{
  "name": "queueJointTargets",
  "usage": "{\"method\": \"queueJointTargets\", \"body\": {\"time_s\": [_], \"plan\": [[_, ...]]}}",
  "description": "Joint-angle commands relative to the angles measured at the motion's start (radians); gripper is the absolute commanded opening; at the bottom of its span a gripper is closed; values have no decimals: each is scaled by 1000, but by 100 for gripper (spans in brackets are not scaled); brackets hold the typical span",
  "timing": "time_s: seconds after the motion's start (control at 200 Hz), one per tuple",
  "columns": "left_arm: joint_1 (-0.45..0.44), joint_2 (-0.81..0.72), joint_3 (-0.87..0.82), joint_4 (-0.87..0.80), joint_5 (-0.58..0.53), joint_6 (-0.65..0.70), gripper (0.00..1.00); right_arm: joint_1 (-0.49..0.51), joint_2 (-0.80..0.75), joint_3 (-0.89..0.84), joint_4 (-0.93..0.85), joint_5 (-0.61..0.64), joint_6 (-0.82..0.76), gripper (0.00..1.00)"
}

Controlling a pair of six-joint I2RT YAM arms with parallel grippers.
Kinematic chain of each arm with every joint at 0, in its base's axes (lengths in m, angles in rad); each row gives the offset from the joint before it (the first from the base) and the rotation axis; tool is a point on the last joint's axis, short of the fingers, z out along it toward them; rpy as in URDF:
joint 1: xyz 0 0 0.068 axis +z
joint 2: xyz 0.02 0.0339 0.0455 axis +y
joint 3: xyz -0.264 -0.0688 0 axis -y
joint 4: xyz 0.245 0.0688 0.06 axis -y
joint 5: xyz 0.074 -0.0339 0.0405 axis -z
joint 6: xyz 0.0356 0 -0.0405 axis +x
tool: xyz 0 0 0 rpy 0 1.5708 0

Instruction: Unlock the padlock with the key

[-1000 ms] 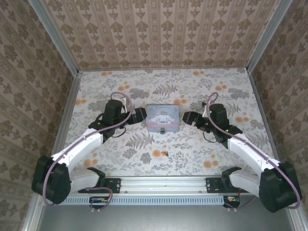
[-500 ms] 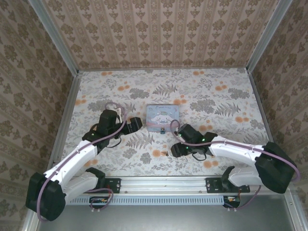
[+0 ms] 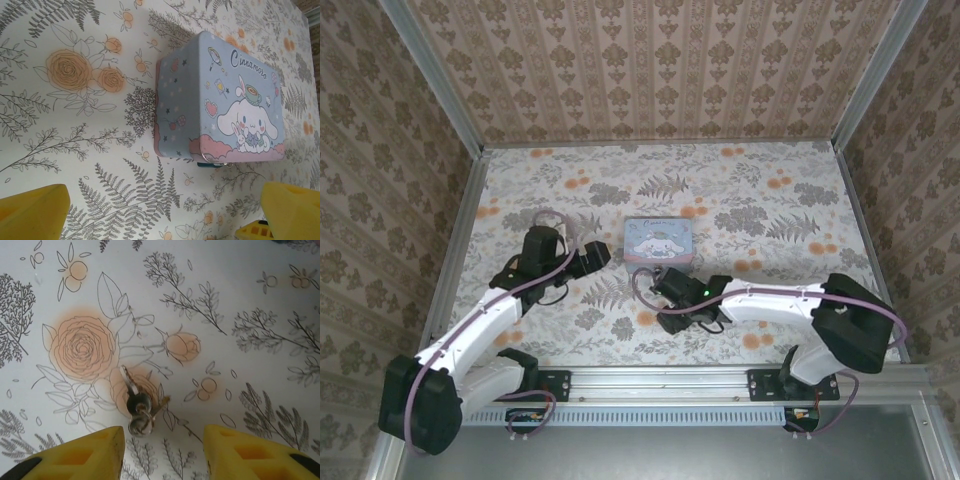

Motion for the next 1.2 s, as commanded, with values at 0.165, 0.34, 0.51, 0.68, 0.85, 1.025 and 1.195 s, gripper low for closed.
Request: {"method": "queueJointTargets", "body": {"time_s": [0.165, 0.34, 0.51, 0.68, 0.85, 1.025, 1.195], "plan": [[26, 7, 21, 1, 47, -8, 100, 22, 88, 74, -35, 27, -52, 46], [36, 20, 15, 13, 60, -5, 100, 21, 118, 75, -29, 24, -54, 46], [38, 36, 10, 25, 70, -9, 100, 21, 136, 67, -15, 26, -49, 46], [40, 46, 10, 31, 74, -9, 100, 20, 145, 62, -10, 30, -45, 46], [41, 49, 9, 31, 76, -8, 100, 9, 137, 49, 1, 27, -40, 45], [42, 45, 0, 31, 77, -10, 100, -9, 117, 26, 23, 14, -30, 43], [41, 43, -5, 36, 79, -15, 100, -19, 113, 12, 42, 6, -19, 43]]}}
